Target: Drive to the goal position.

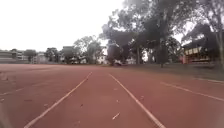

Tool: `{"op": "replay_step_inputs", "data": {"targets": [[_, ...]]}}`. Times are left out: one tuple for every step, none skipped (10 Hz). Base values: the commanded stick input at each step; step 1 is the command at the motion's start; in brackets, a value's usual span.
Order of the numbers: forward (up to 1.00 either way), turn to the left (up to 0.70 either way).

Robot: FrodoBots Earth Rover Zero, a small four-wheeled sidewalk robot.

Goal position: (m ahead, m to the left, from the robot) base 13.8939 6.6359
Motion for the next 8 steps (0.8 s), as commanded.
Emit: {"op": "replay_step_inputs", "data": {"targets": [[0.45, 0.00], [0.45, 0.00], [0.45, 0.00], [0.45, 0.00], [0.45, 0.00], [0.45, 0.00], [0.45, 0.00], [0.45, 0.00]]}}
